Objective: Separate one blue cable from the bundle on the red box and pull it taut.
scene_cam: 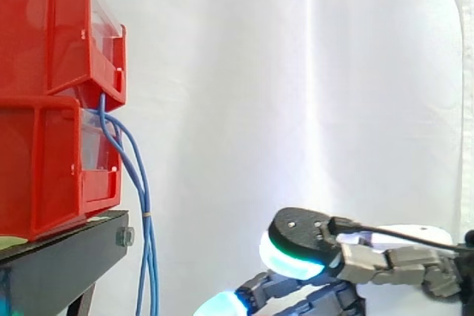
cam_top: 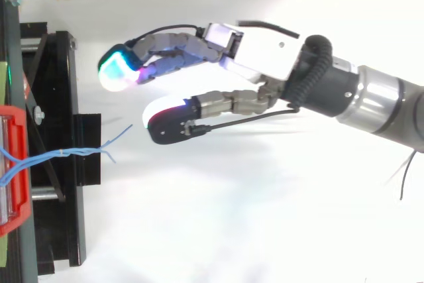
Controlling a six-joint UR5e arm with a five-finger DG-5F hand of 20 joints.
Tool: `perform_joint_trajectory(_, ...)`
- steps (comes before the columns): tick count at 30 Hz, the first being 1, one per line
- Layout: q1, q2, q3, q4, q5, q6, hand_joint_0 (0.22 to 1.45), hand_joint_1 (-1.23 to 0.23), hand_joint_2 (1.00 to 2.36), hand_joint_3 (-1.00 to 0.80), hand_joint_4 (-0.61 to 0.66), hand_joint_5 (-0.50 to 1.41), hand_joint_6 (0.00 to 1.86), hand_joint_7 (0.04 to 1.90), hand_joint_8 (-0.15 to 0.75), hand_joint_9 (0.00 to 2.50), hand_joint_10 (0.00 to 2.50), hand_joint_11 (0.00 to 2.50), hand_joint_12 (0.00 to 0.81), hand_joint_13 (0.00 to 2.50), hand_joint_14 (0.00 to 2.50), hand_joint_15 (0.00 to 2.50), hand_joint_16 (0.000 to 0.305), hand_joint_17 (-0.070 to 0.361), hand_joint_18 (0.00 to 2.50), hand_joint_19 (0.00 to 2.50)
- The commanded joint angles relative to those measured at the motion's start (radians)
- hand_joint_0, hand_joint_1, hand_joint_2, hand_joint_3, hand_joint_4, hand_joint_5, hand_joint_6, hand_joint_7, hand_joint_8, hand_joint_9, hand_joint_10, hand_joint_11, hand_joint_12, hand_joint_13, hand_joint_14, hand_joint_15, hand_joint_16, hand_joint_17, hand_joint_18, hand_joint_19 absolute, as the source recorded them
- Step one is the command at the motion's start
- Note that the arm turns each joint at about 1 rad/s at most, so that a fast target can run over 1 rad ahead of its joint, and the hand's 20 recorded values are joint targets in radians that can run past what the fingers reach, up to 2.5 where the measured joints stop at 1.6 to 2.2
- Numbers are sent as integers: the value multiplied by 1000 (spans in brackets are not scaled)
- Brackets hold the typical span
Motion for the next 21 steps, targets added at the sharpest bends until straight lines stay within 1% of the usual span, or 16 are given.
perform_joint_trajectory(1, 0, -42, 63, -2, -5, -1, 519, -567, 1001, -483, 304, -175, 502, 682, 320, 636, 5, 222, 361, 323, 0, 55, 53, 120, 343, 191)
perform_joint_trajectory(2, 6, -58, 94, 3, -13, -7, 520, -566, 1001, -484, 305, -173, 502, 681, 320, 636, 5, 214, 360, 322, 2, 57, 53, 120, 344, 193)
perform_joint_trajectory(3, 8, -67, 106, 3, -16, -13, 519, -567, 1001, -482, 306, -173, 502, 685, 321, 637, 5, 214, 360, 323, 1, 58, 53, 120, 343, 204)
perform_joint_trajectory(4, 8, -67, 106, 3, -16, -13, 519, -567, 1001, -482, 309, -171, 502, 690, 319, 637, 5, 215, 361, 322, 2, 57, 53, 120, 347, 200)
perform_joint_trajectory(6, 9, -70, 117, 4, -28, -19, 519, -567, 1001, -482, 316, -168, 502, 698, 320, 639, 5, 215, 361, 323, 2, 58, 53, 120, 347, 197)
perform_joint_trajectory(7, 14, -79, 121, 14, -33, -27, 520, -567, 1001, -484, 321, -165, 502, 710, 320, 646, 5, 222, 361, 326, 0, 59, 53, 119, 350, 203)
perform_joint_trajectory(10, 19, -85, 123, 32, -30, -30, 520, -566, 1001, -483, 334, -153, 502, 737, 321, 650, 6, 225, 361, 335, 2, 61, 53, 119, 359, 209)
perform_joint_trajectory(11, 22, -100, 123, 41, -33, -24, 520, -566, 1001, -482, 343, -149, 502, 754, 321, 654, 5, 227, 361, 344, 2, 68, 53, 119, 365, 208)
perform_joint_trajectory(13, 25, -113, 123, 57, -33, -22, 523, -570, 1001, -480, 353, -142, 503, 781, 325, 670, 5, 224, 359, 351, 2, 63, 52, 118, 377, 213)
perform_joint_trajectory(15, 28, -123, 124, 92, -33, -19, 523, -573, 1001, -480, 362, -135, 503, 807, 327, 679, 6, 235, 359, 361, 2, 69, 52, 117, 386, 222)
perform_joint_trajectory(17, 31, -130, 124, 110, -33, -16, 524, -576, 1001, -479, 367, -122, 503, 864, 325, 686, 5, 236, 362, 373, 2, 79, 52, 116, 398, 219)
perform_joint_trajectory(21, 32, -130, 124, 103, -39, 2, 528, -583, 1001, -481, 369, -109, 503, 967, 328, 705, 6, 255, 360, 389, 2, 87, 51, 115, 418, 234)
